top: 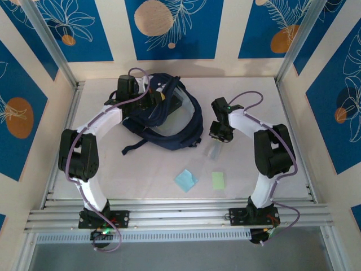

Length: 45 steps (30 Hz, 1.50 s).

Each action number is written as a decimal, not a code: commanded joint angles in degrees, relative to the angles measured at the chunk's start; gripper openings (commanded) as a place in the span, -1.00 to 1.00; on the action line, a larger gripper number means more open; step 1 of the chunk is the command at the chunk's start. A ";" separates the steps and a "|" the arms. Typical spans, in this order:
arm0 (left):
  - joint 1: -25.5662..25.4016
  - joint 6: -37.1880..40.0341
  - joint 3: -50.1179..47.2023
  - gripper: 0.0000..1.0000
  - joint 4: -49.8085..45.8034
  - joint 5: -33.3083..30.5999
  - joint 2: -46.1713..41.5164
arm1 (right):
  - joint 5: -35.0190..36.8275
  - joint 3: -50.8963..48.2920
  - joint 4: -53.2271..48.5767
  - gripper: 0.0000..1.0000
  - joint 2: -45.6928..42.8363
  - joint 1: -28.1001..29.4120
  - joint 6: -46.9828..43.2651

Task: Pack the student bag
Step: Pick up the loose stationery at the center of the table, then place the loose stationery in the student bag.

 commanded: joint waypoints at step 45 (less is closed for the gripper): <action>-12.20 -9.99 -0.42 -1.00 14.20 -5.61 -4.17 | -42.55 2.37 52.34 0.18 8.30 1.23 18.31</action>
